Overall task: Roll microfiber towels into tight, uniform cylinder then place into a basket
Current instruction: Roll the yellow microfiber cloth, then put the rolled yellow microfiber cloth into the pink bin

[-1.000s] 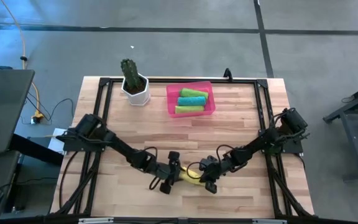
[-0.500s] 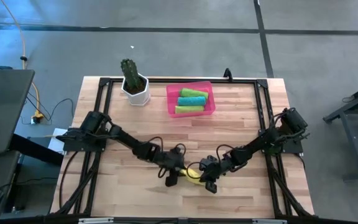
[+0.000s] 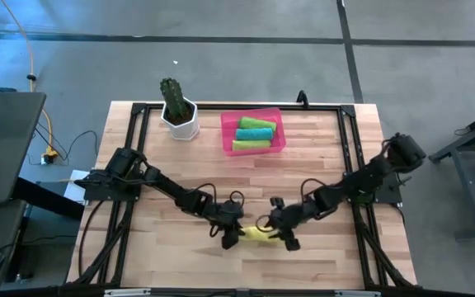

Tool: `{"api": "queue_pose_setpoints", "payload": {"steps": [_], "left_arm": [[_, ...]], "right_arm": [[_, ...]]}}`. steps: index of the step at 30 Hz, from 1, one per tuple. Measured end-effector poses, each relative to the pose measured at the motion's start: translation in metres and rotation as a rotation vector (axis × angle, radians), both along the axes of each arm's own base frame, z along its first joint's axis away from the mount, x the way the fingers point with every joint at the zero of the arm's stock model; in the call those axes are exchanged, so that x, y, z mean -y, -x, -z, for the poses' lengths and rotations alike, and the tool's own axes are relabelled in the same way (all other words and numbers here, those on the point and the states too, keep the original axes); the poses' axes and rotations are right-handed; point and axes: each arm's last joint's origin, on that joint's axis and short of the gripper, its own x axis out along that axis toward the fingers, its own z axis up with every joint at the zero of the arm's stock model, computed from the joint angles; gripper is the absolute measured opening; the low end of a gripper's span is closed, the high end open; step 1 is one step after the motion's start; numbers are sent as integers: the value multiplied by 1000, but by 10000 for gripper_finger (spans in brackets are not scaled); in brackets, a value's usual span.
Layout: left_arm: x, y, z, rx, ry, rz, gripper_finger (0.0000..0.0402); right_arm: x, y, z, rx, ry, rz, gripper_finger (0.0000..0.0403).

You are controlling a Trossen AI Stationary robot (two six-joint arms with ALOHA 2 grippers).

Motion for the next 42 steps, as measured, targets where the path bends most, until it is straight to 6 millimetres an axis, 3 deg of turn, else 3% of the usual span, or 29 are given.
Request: {"api": "queue_pose_setpoints", "payload": {"steps": [4,9,17,22,31,42], "left_arm": [[0,0,0,-4,11,-34,31],[-1,0,1,-5,9,-61,36],[-1,-1,1,8,1,-85,39],[-1,-1,1,10,0,-86,39],[-1,-1,1,11,-1,-85,39],[1,-2,-1,41,6,-83,39]], "right_arm": [[-15,9,-8,118,157,-87,175],[-33,18,0,150,275,-28,176],[-50,15,23,184,255,122,176],[-48,11,31,181,247,214,176],[-39,0,46,121,210,185,178],[-18,-13,54,50,161,207,219]]}}
